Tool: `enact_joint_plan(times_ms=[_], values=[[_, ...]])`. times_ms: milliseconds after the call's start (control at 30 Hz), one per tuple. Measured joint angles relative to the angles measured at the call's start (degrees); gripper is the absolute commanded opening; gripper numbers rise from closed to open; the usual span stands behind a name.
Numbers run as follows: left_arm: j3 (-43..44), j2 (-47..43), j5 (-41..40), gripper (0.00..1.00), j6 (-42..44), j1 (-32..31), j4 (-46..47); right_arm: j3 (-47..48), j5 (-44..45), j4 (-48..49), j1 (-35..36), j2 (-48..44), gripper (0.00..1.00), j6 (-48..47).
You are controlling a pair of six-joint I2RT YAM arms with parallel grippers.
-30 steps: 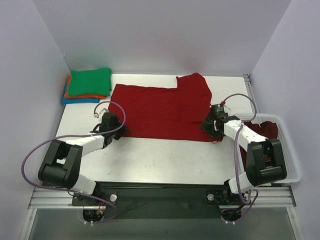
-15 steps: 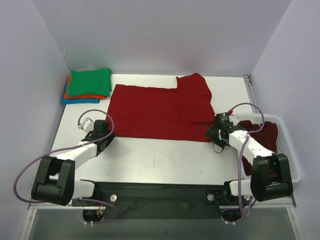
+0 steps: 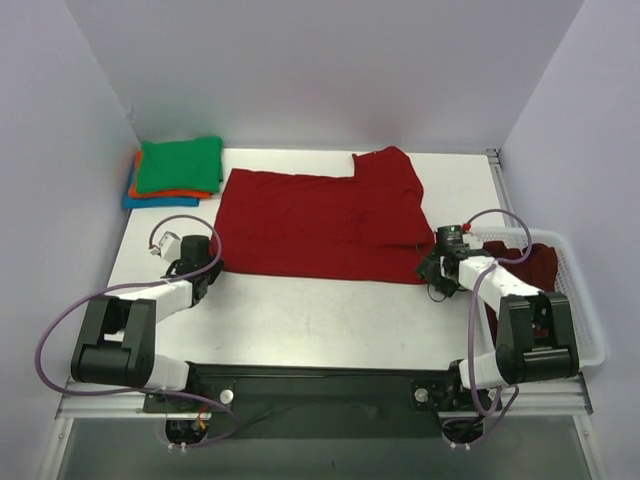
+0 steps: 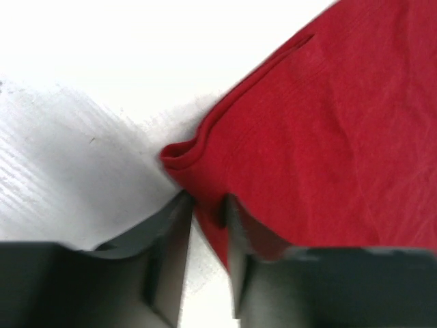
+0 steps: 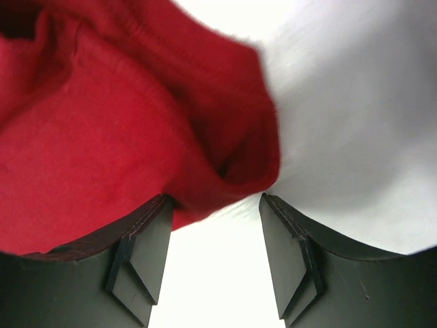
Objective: Fold and stack the t-shirts
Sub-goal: Fold the flattened tshirt in 1/3 of the way
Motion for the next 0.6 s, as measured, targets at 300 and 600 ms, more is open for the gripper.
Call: enact_joint_plan(times_ms=[300, 600], values=[[-0.4, -1.3, -0.8, 0.00, 1.0, 0.0, -2.8, 1.0, 2.0, -0.1, -0.2, 1.5, 0.00, -0.2], [-0.9, -16.1, -5.8, 0.00, 1.1, 0.0, -20.2, 2.6, 3.1, -5.7, 3.7, -8.1, 0.00, 0.5]])
